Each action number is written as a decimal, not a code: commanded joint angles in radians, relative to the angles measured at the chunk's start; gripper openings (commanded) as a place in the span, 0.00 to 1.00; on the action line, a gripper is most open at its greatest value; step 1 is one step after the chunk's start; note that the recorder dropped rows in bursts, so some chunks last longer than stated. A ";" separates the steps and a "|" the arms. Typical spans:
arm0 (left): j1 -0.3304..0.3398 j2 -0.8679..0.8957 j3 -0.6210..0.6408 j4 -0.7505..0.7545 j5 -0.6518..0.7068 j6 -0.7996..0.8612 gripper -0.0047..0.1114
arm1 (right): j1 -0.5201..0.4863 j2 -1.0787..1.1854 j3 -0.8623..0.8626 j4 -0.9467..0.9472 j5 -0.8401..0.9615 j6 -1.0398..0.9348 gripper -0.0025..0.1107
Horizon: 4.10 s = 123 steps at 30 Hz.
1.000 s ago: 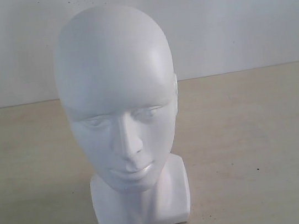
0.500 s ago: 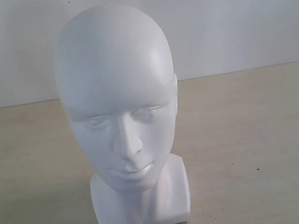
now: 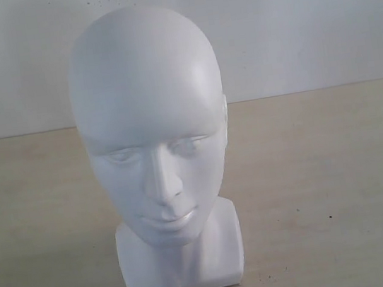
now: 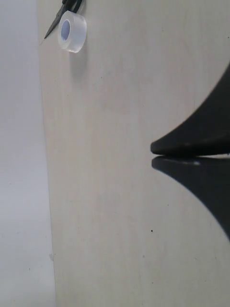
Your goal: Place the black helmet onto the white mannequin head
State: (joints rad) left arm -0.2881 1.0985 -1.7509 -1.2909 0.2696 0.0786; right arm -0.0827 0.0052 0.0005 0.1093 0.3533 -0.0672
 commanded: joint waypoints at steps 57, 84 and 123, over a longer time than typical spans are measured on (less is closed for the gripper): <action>-0.002 0.204 -0.016 1.310 -1.361 -2.031 0.08 | 0.000 -0.005 -0.001 -0.008 -0.012 0.001 0.02; -0.270 0.356 0.306 1.241 -1.491 -2.090 0.08 | 0.000 -0.005 -0.001 -0.008 -0.006 0.001 0.02; -0.280 0.358 0.505 1.543 -1.491 -2.048 0.08 | 0.000 -0.005 -0.001 -0.008 -0.006 0.001 0.02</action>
State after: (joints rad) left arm -0.5646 1.4774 -1.2410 0.3182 -1.1312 -1.9544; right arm -0.0827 0.0052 0.0005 0.1093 0.3533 -0.0672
